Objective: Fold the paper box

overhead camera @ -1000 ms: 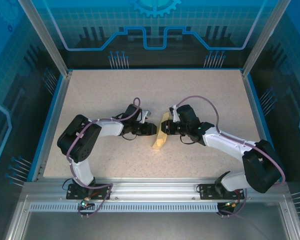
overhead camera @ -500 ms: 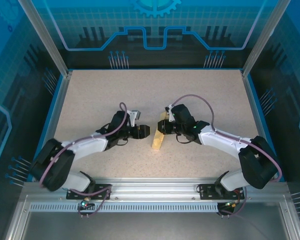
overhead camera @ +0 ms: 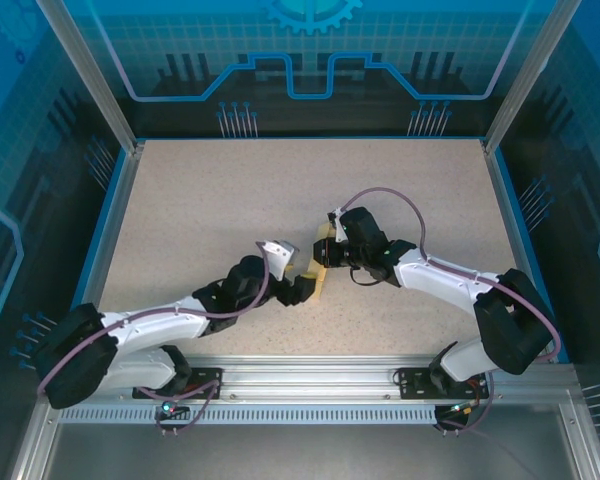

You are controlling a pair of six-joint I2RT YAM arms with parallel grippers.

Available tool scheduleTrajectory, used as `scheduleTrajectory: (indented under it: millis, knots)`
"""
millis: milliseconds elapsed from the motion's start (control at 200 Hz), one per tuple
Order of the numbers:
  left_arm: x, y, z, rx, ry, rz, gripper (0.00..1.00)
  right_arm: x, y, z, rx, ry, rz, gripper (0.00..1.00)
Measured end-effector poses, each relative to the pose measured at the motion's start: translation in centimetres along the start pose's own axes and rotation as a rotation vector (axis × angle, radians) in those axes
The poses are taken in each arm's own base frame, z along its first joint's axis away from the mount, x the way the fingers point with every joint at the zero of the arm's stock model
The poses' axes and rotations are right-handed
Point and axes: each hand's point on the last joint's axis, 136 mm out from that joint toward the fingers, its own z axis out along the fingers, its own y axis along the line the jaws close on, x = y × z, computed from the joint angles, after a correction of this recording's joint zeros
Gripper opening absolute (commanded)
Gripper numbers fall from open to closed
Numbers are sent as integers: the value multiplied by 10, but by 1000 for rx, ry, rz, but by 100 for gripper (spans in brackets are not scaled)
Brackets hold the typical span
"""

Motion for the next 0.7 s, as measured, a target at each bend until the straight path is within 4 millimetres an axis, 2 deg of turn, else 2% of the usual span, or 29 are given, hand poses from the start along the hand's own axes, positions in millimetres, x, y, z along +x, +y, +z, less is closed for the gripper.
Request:
scheduleTrajectory:
  millis: [105,380,465,700]
  knots:
    - [8,-7,7,0,9,47,81,0,0,0,0,0,0,20]
    - [29,-6,27,-49,71,120,85,0,0,0,0,1,0,20]
    - [27,-8,32,-54,69,130,82,0,0,0,0,0,0,21]
    - [23,-4,42,-88,53,142,67,0,0,0,0,0,-1,21]
